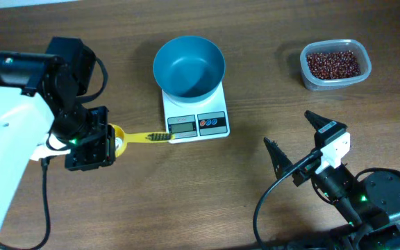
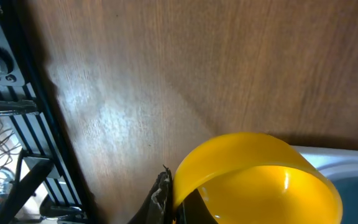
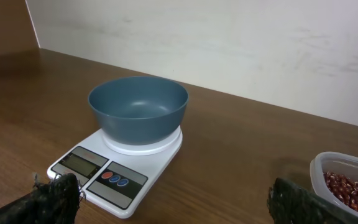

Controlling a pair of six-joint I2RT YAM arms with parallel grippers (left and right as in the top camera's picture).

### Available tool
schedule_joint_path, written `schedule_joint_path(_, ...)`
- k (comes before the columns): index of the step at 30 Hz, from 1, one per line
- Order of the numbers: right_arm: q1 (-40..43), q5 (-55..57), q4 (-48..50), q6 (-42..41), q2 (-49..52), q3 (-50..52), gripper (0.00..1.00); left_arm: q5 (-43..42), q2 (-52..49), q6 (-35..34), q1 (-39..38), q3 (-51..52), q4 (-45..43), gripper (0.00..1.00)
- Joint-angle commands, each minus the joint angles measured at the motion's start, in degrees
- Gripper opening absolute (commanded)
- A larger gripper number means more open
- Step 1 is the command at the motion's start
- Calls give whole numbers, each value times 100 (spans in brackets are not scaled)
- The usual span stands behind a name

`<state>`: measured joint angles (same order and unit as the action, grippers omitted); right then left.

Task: Scoop item into bowl and weigh 50g on scale
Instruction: 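Lift and rotate the yellow scoop with the left gripper toward the right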

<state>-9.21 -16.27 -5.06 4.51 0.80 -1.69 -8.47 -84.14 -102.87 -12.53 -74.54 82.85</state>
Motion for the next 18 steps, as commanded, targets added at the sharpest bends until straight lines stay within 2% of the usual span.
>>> schedule_joint_path(1,-52,46,2,-26,-44,52,99,234,-17,122,-22,-278,-9,0)
schedule_joint_path(7,-52,46,2,-26,-44,52,99,291,-17,511,-31,-352,48,0)
schedule_joint_path(18,-52,92,7,-24,-44,52,99,382,-20,507,-402,-350,313,0)
